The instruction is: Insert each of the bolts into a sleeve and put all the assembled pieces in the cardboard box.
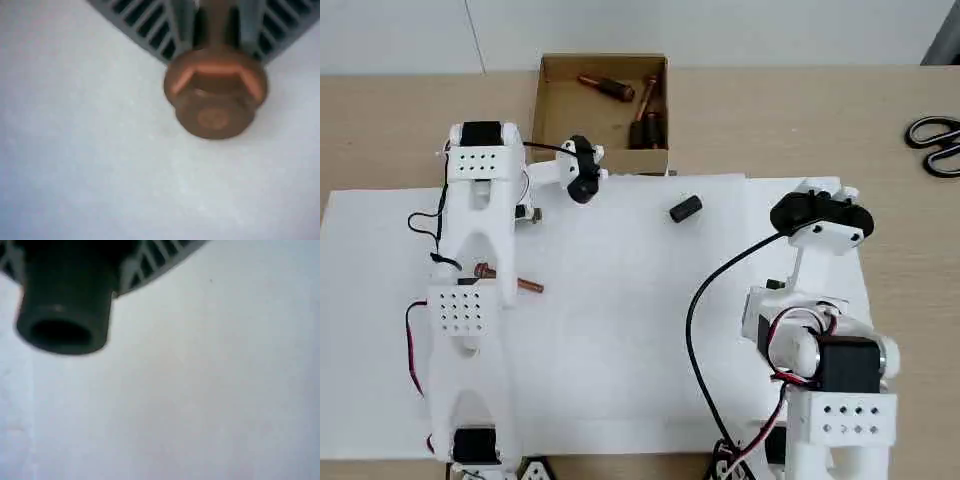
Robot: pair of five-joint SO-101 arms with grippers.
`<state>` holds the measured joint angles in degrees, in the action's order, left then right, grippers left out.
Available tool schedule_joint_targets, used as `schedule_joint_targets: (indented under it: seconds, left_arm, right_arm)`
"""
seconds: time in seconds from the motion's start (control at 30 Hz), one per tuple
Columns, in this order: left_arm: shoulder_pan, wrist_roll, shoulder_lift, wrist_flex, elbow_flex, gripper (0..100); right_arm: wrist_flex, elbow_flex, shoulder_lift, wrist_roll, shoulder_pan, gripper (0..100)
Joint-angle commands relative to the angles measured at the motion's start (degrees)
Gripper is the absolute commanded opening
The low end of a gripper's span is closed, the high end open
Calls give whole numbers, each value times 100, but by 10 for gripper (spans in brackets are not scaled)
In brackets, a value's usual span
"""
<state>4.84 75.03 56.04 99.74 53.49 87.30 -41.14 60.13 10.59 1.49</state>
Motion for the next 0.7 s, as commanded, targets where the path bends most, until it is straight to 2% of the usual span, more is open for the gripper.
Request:
schedule_joint_targets:
  seconds: [0.0,0.23,0.47,0.57,0.67]
  left_arm:
    - [-26,70,-334,62,163,6]
    - [18,-510,-1679,62,-251,6]
    - [0,-1178,-4035,62,-1974,6]
    - [-35,-1697,-5002,53,-2862,6]
    - [-62,-2637,-5846,53,-3662,6]
  right_arm:
    - [-75,44,101,-70,-31,3]
    - [-66,79,110,-70,119,3]
    - [-66,79,796,-79,910,5]
    - [-66,44,1121,-176,1209,6]
    - [-66,44,1367,-536,1437,5]
